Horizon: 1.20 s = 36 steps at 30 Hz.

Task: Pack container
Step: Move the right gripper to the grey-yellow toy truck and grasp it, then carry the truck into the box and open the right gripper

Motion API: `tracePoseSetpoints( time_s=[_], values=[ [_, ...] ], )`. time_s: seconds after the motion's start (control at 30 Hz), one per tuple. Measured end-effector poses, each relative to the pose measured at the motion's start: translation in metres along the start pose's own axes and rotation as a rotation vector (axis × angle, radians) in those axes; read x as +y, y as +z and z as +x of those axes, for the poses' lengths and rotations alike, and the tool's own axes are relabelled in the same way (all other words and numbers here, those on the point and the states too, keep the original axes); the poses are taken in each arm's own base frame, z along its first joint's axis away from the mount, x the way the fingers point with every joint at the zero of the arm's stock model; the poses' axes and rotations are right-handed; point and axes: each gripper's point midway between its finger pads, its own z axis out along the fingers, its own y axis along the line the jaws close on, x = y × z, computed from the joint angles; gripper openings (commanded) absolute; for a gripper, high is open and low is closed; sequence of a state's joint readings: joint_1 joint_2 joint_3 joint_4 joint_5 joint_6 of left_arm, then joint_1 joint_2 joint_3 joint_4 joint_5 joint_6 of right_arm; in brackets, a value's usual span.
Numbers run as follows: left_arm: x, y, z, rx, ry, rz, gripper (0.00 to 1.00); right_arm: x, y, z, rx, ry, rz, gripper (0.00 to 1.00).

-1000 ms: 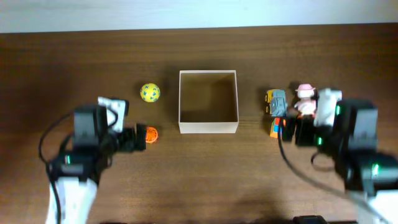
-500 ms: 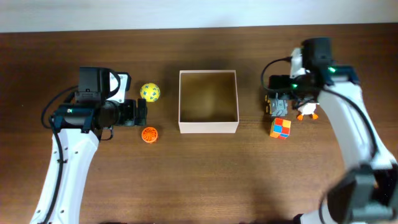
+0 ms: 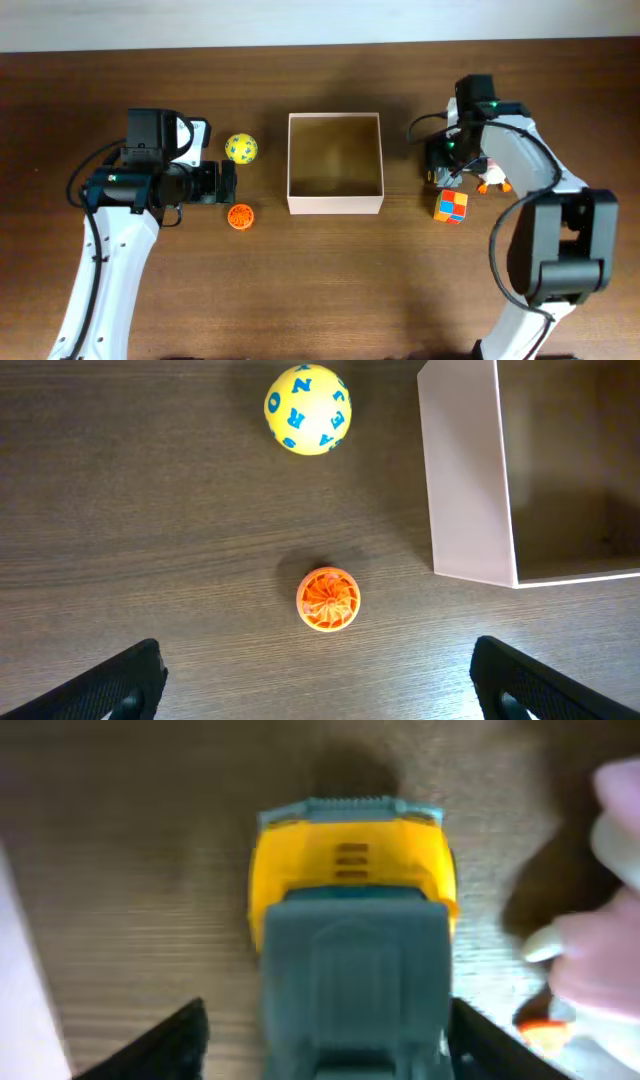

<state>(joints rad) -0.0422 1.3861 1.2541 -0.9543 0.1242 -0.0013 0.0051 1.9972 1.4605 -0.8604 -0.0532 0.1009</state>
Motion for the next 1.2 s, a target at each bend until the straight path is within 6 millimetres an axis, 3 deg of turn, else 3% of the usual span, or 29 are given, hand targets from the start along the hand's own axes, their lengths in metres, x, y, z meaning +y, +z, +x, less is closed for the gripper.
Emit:
tracePoseSetpoints(
  time_s=[0.07,0.23,0.4,0.5,0.63,0.73,0.83,0.9,1.0,1.1,1.2],
  values=[
    [0.0,0.0,0.0,0.0,0.0,0.0,0.99,-0.001,0.004,0.002,0.011,0.009,0.007,0.56],
    [0.0,0.0,0.0,0.0,0.0,0.0,0.99,-0.002,0.004,0.004,0.026,0.039,0.014,0.52],
    [0.0,0.0,0.0,0.0,0.0,0.0,0.99,-0.002,-0.017,0.006,0.062,0.057,0.019,0.46],
    [0.0,0.0,0.0,0.0,0.0,0.0,0.99,0.004,-0.057,-0.006,0.025,0.054,0.014,0.45],
    [0.0,0.0,0.0,0.0,0.0,0.0,0.99,0.025,-0.137,-0.022,-0.108,0.013,-0.016,0.41],
    [0.0,0.0,0.0,0.0,0.0,0.0,0.99,0.061,-0.199,-0.019,-0.237,-0.067,-0.074,0.41],
    [0.0,0.0,0.0,0.0,0.0,0.0,0.99,0.105,-0.236,-0.001,-0.302,-0.156,-0.144,0.41],
    [0.0,0.0,0.0,0.0,0.0,0.0,0.99,0.129,-0.239,0.011,-0.298,-0.199,-0.175,0.41],
    [0.0,0.0,0.0,0.0,0.0,0.0,0.99,0.165,-0.228,0.019,-0.273,-0.251,-0.208,0.42],
    [0.0,0.0,0.0,0.0,0.0,0.0,0.99,0.194,-0.2,0.021,-0.236,-0.282,-0.212,0.42],
    [0.0,0.0,0.0,0.0,0.0,0.0,0.99,0.208,-0.162,0.022,-0.181,-0.293,-0.176,0.42]
  ],
)
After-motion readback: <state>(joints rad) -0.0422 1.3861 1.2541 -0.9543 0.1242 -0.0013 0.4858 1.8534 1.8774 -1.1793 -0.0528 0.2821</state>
